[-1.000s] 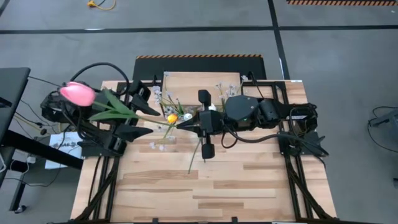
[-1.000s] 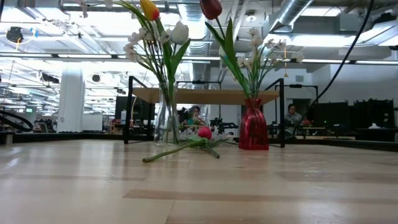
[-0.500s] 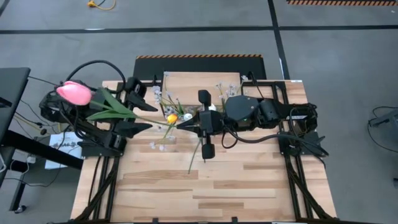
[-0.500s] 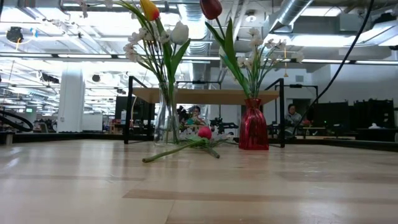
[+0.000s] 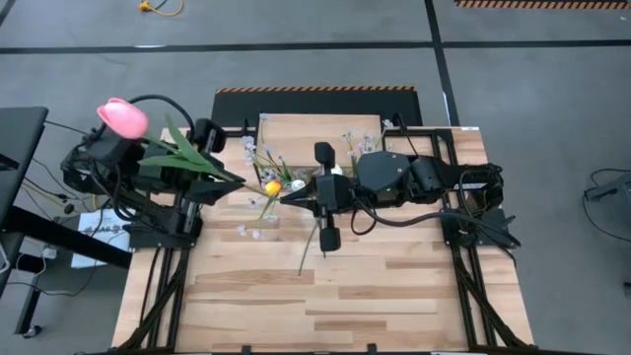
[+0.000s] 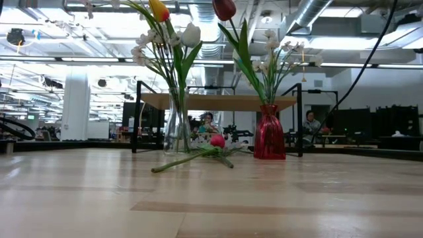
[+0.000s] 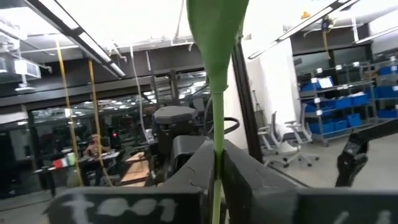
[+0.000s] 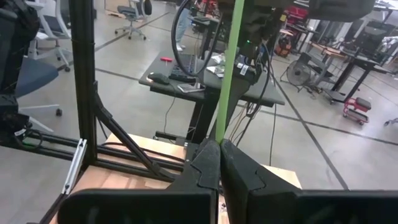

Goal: Pick and place flowers into a vace then onto a shelf
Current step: Put the pink flower into the red vase

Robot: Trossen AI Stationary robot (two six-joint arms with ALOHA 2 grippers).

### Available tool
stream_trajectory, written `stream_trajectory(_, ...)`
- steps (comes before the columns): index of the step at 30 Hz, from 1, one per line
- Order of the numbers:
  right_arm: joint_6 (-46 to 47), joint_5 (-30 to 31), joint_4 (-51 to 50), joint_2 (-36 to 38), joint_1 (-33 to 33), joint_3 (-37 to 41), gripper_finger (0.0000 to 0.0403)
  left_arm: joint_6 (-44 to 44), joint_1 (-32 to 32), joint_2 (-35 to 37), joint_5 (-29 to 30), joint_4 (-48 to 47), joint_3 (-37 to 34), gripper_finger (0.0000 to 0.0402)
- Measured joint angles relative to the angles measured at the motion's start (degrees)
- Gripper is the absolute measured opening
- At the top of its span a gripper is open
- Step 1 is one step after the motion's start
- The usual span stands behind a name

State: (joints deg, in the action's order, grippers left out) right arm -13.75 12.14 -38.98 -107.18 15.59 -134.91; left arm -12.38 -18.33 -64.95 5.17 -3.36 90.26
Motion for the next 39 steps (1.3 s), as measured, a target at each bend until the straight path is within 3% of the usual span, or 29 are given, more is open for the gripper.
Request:
stream_trajectory(7, 0.40, 2.78, -0.63, 0.02, 0.00, 0.00, 0.0011, -0.57, 0.02, 0.17, 0.65, -1.28, 0.00, 0.0002)
stream_trajectory(14, -0.20, 4.38, -3.94, 0.15, 0.13, 0.00, 0.0077, -0.55, 0.07, 0.15, 1.28, -2.88, 0.00, 0.0001)
stream_trajectory(22, 2.03, 18.50, -17.10, 2.22, 0.44, -0.02, 0.0149, -0.55, 0.07, -0.99, 5.81, -8.47, 4.23, 0.0000)
stream_trajectory(29, 8.82, 25.49, -27.99, 7.49, 0.88, -0.03, 0.0156, -0.48, 1.12, -8.45, 7.71, -18.13, 13.25, 0.0000)
stream_trajectory(39, 16.17, 26.78, -36.11, 17.83, 2.08, -0.02, 0.0139, 4.80, 9.91, -17.60, -3.90, -16.08, 19.11, 0.0000)
